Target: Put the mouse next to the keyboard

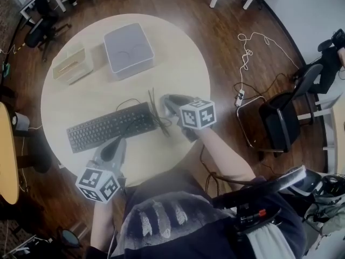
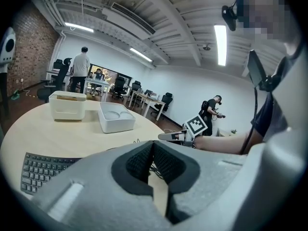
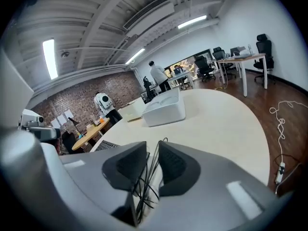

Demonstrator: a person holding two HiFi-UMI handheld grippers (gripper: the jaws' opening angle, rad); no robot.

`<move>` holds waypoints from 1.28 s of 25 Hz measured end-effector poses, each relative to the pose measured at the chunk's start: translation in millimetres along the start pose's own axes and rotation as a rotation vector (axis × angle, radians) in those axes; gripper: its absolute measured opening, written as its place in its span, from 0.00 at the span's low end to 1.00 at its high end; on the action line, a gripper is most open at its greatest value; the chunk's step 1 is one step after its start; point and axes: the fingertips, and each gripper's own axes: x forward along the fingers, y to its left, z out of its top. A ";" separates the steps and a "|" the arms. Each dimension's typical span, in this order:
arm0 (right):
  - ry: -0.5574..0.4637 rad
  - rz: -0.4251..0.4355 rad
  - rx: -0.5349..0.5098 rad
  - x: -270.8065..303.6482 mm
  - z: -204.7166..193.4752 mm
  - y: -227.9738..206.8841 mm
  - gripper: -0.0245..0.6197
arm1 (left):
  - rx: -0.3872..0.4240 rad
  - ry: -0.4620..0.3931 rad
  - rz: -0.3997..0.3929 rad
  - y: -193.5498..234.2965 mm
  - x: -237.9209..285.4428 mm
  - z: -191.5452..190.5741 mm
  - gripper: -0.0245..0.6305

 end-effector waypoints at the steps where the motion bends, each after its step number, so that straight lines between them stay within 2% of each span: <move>1: -0.003 0.004 -0.018 1.6 3.2 7.9 0.08 | 0.001 -0.003 -0.002 1.1 1.0 0.1 0.03; 2: -0.006 0.018 -0.029 3.7 6.4 16.4 0.04 | 0.003 -0.009 -0.003 2.2 1.8 1.1 0.03; 8: -0.050 0.188 -0.001 -16.7 22.3 66.9 0.04 | 0.027 -0.039 0.035 -9.9 -10.8 11.5 0.03; 13: -0.104 0.330 0.070 -33.0 34.3 104.4 0.04 | 0.014 -0.054 0.110 2.7 -34.8 7.7 0.04; 17: -0.113 0.411 0.105 -46.5 36.7 134.4 0.04 | 0.012 -0.067 0.162 5.4 -58.3 8.0 0.04; 26: -0.134 0.467 0.096 -55.6 46.2 196.3 0.04 | 0.042 -0.144 0.144 24.2 -92.2 21.1 0.03; 32: -0.163 0.443 0.061 -51.6 48.4 246.8 0.04 | 0.047 -0.189 0.094 47.2 -126.5 24.9 0.04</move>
